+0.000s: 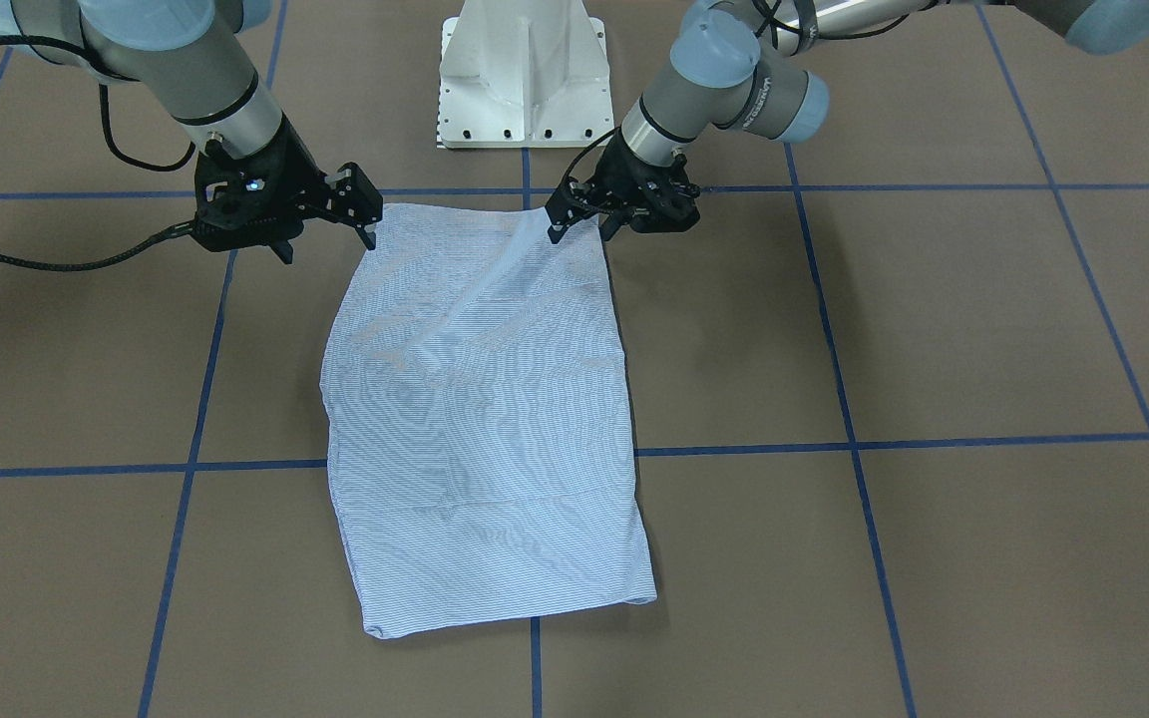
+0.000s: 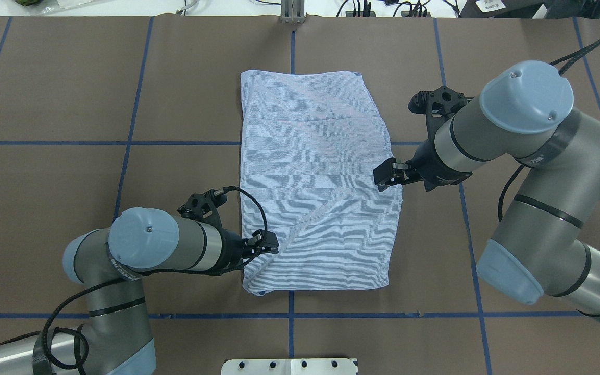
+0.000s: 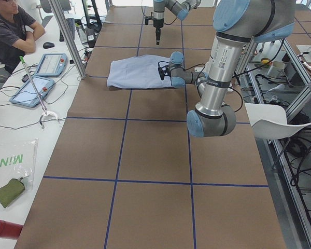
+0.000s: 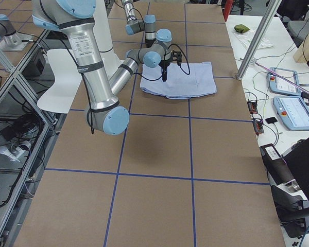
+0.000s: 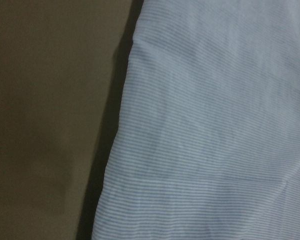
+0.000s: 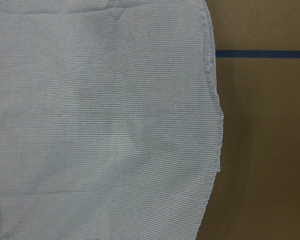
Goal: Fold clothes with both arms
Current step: 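Move the left gripper to the shirt's near corner while the right gripper holds position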
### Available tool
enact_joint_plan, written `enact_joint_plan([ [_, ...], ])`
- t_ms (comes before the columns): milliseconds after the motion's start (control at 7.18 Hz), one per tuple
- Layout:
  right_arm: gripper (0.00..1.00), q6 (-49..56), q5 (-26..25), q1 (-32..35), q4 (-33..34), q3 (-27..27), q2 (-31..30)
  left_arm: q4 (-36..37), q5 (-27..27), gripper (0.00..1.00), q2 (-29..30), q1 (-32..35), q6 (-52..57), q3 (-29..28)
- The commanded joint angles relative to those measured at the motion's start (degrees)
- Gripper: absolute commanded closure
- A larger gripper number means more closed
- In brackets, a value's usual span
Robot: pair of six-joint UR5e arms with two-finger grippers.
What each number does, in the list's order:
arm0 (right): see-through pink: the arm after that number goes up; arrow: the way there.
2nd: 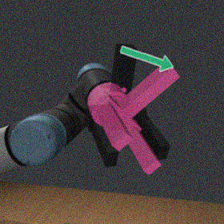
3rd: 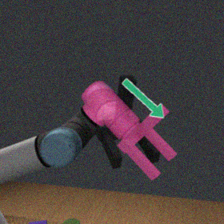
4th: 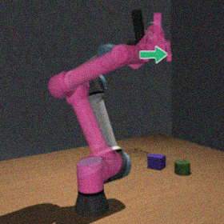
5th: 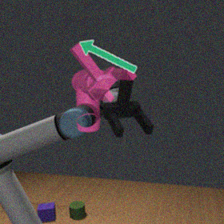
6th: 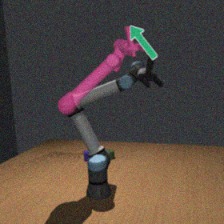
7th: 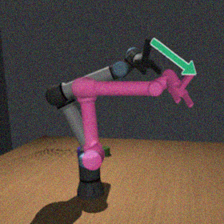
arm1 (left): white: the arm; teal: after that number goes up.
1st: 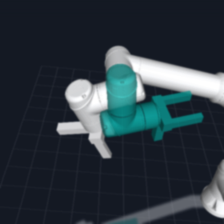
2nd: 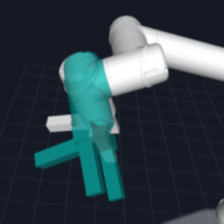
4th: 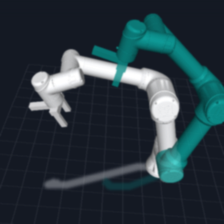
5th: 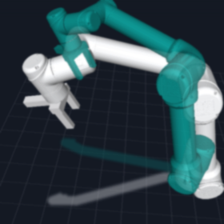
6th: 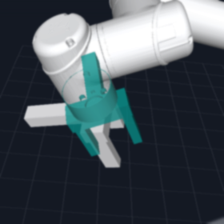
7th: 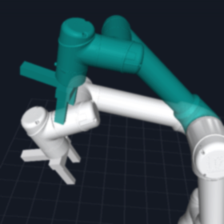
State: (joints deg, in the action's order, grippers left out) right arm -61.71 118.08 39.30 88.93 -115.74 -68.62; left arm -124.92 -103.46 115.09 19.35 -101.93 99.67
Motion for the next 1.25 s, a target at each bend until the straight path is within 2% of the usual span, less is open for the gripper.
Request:
enact_joint_plan([
  [0,0.00,0.0,0.0,0.0,0.0,0.1,0.1,1.3,0.4,0.17,0.0,-1.0,-0.7,0.1],
  [835,0.00,0.0,0.1,0.0,-0.1,0.0,-0.2,1.5,0.5,0.17,-1.4,-2.2,-0.8,0.1],
  [1113,0.00,0.0,0.1,0.0,-0.1,0.1,-0.5,1.5,0.4,0.26,-1.2,-2.2,-0.9,0.1],
])
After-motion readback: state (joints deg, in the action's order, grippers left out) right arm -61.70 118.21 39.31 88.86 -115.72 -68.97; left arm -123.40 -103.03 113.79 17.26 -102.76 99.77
